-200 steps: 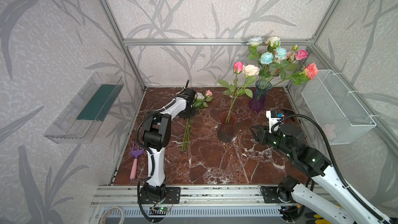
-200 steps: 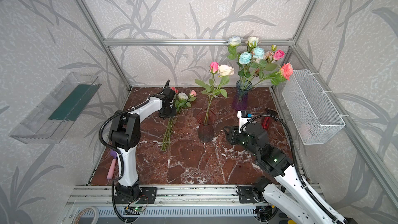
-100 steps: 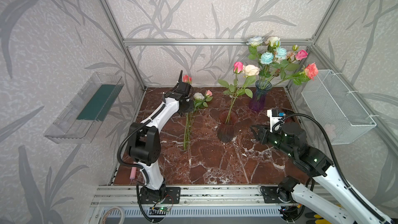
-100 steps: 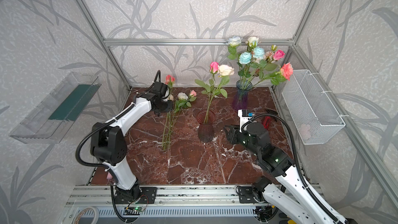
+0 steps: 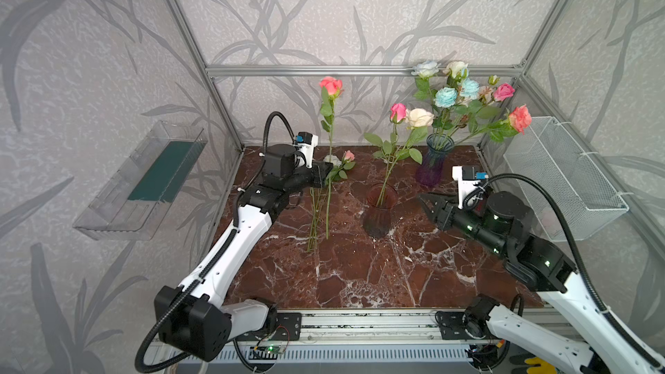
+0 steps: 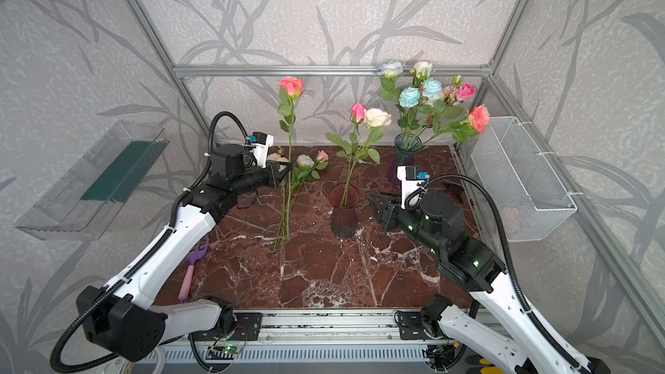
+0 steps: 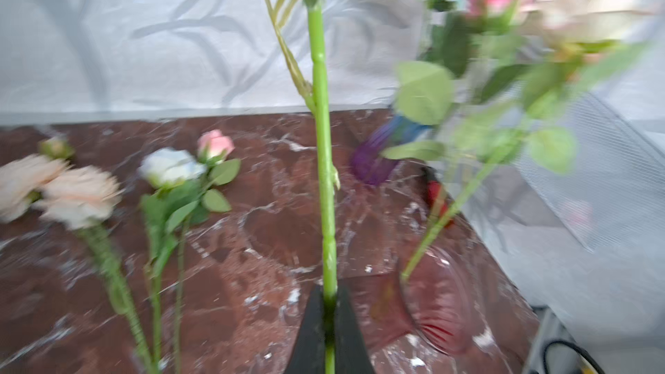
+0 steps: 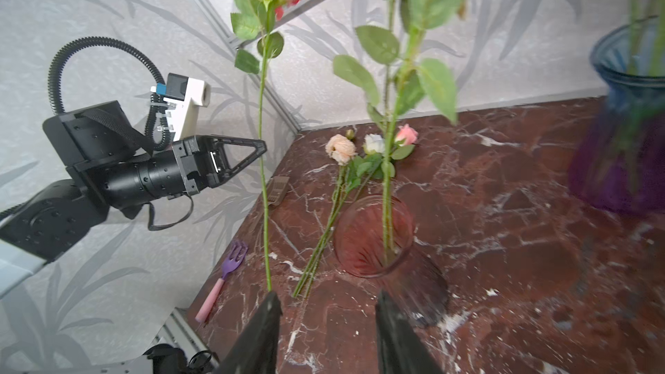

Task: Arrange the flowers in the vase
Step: 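Raise the pink rose toward the right gripper while right reaches for its stem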

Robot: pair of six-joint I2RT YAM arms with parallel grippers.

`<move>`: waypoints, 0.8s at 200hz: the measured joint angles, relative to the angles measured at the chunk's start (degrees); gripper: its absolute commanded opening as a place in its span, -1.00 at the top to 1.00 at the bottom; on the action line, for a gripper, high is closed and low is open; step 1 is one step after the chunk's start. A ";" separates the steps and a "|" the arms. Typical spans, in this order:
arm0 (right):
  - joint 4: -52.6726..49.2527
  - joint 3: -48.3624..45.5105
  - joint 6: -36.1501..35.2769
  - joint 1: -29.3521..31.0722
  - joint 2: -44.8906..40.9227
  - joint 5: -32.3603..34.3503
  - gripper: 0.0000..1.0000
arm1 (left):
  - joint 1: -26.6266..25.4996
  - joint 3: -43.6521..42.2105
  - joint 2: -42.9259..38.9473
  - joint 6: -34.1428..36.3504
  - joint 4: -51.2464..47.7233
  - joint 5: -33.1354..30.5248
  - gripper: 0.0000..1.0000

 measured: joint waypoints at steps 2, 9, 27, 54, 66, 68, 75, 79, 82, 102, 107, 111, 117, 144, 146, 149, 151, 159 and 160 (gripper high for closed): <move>0.09 0.48 -0.20 0.59 0.55 0.28 0.08 | -0.37 -0.20 -0.39 -0.02 0.57 0.68 1.00; 0.52 2.23 -0.94 2.71 2.58 0.68 0.07 | -1.73 -0.55 -1.44 -0.02 2.16 3.08 1.00; 2.21 7.02 -2.80 7.69 8.52 1.11 0.05 | -5.11 -0.63 -2.95 0.04 5.33 7.93 1.00; 6.16 11.15 -4.50 10.97 15.96 1.51 0.03 | -9.40 -0.68 -3.85 0.13 7.45 12.46 1.00; 7.89 11.61 -4.90 11.19 17.86 2.19 0.02 | -10.54 -0.72 -4.09 0.24 7.63 13.42 1.00; 8.11 11.63 -4.92 11.19 18.12 2.27 0.01 | -10.73 -0.72 -4.15 0.26 7.65 13.55 1.00; 9.01 11.69 -5.07 11.19 18.86 2.71 0.01 | -11.21 -0.72 -4.26 0.31 7.72 13.90 1.00; 9.38 11.76 -5.09 11.19 19.26 2.95 0.01 | -11.45 -0.72 -4.33 0.35 7.78 14.08 1.00; 9.57 11.87 -5.11 11.19 19.54 3.13 0.01 | -11.63 -0.72 -4.35 0.46 7.82 14.23 1.00; 11.17 13.05 -5.22 11.19 21.20 4.22 0.02 | -12.13 -0.72 -4.55 0.76 7.80 14.75 1.00; 11.63 13.38 -5.29 11.19 21.51 4.50 0.04 | -12.13 -0.72 -4.55 0.81 7.80 14.82 1.00; 12.02 13.62 -5.29 11.19 21.75 4.66 0.06 | -12.09 -0.72 -4.57 0.85 7.80 14.86 1.00; 12.46 14.01 -5.31 11.19 22.08 5.01 0.13 | -12.11 -0.72 -4.59 0.94 7.80 14.97 1.00; 14.64 14.27 -5.18 11.19 22.58 6.21 0.41 | -12.20 -0.72 -4.90 1.33 7.80 15.32 1.00; 14.75 14.29 -5.16 11.19 22.62 6.25 0.41 | -12.20 -0.72 -4.92 1.36 7.80 15.37 1.00; 14.78 14.36 -5.14 11.19 22.67 6.36 0.42 | -12.22 -0.72 -5.01 1.40 7.80 15.39 1.00; 14.84 14.40 -5.05 11.19 22.73 6.43 0.43 | -12.22 -0.72 -5.03 1.44 7.80 15.41 1.00; 14.99 14.69 -5.01 11.17 23.02 6.62 0.51 | -12.22 -0.72 -5.16 1.62 7.80 15.43 1.00; 15.02 14.73 -5.05 11.17 23.04 6.60 0.52 | -12.22 -0.72 -5.18 1.64 7.80 15.45 1.00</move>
